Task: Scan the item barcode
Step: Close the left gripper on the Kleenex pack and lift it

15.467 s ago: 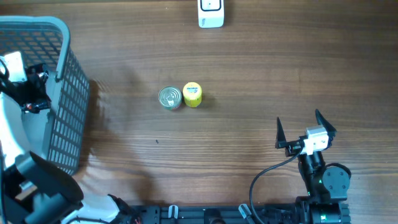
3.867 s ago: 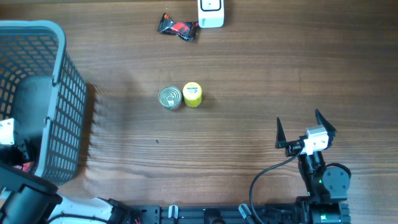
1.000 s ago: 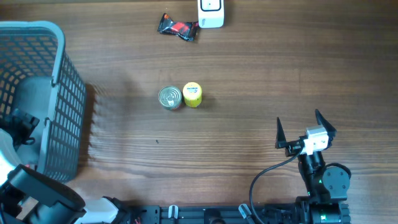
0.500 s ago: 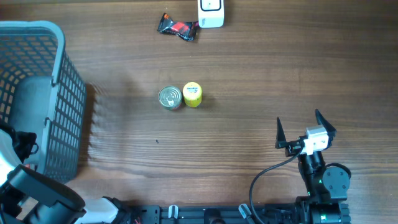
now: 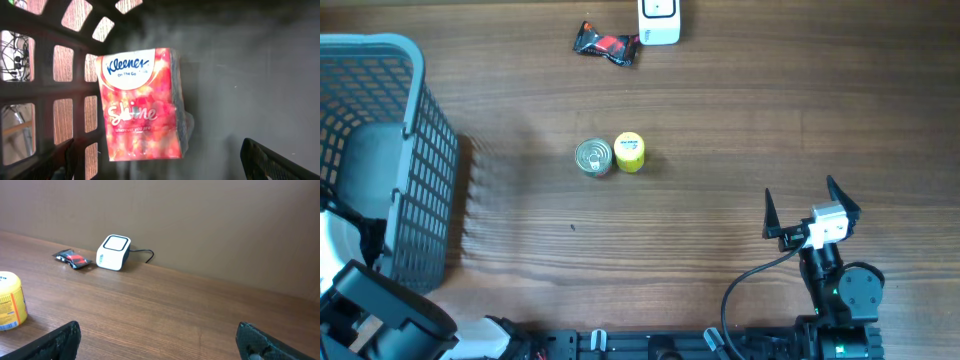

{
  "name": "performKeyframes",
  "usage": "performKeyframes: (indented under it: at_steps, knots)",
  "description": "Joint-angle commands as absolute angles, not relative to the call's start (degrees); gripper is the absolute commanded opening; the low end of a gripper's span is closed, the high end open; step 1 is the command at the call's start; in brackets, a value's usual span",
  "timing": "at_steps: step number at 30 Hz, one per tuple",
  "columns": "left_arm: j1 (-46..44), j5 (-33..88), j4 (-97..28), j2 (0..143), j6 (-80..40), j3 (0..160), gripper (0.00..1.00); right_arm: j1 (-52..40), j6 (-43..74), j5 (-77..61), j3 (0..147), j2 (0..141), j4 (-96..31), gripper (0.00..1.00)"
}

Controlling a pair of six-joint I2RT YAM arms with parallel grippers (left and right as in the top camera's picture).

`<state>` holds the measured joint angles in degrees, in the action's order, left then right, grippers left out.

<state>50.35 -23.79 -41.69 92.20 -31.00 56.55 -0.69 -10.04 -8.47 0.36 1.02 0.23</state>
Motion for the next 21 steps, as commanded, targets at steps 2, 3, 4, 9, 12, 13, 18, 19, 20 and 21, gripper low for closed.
performKeyframes:
  at_steps: [2, 3, 4, 9, 12, 13, 18, 19, 20, 21]
  knots:
    - [50.6, -24.7, -39.8, 91.7, -31.8, 56.1, 1.0, -0.9, -9.0, -7.7, 0.3, 1.0, 0.4, 1.0]
    - [50.6, -24.7, -39.2, 91.7, -32.0, 56.1, 1.0, -0.9, -9.0, -7.7, 0.3, 1.0, 0.4, 1.0]
    - [50.6, -24.5, -38.0, 92.0, -32.0, 56.1, 1.0, -0.9, -9.0, -7.7, 0.3, 1.0, 0.4, 1.0]
    - [50.7, -24.5, -37.0, 94.6, -32.0, 56.1, 1.0, -0.9, -9.0, -7.7, 0.3, 1.0, 0.4, 1.0]
    - [51.2, -24.5, -36.9, 96.9, -32.5, 56.1, 1.0, -0.9, -9.0, -7.7, 0.3, 1.0, 0.4, 1.0]
    - [51.3, -24.5, -36.8, 97.6, -32.9, 56.1, 1.0, -0.9, -9.0, -7.7, 0.3, 1.0, 0.4, 1.0]
    - [52.2, -24.3, -36.6, 100.9, -33.7, 56.1, 1.0, -0.9, -9.0, -7.7, 0.3, 1.0, 0.4, 0.99]
    - [52.4, -24.3, -36.6, 101.2, -33.7, 56.1, 1.0, -0.9, -9.0, -7.7, 0.3, 1.0, 0.4, 1.0]
    - [52.7, -24.3, -36.5, 101.4, -33.7, 56.1, 1.0, -0.9, -9.0, -7.7, 0.3, 1.0, 0.4, 1.0]
    - [52.9, -24.3, -36.3, 101.5, -33.7, 56.1, 1.0, -0.9, -9.0, -7.7, 0.3, 1.0, 0.4, 1.0]
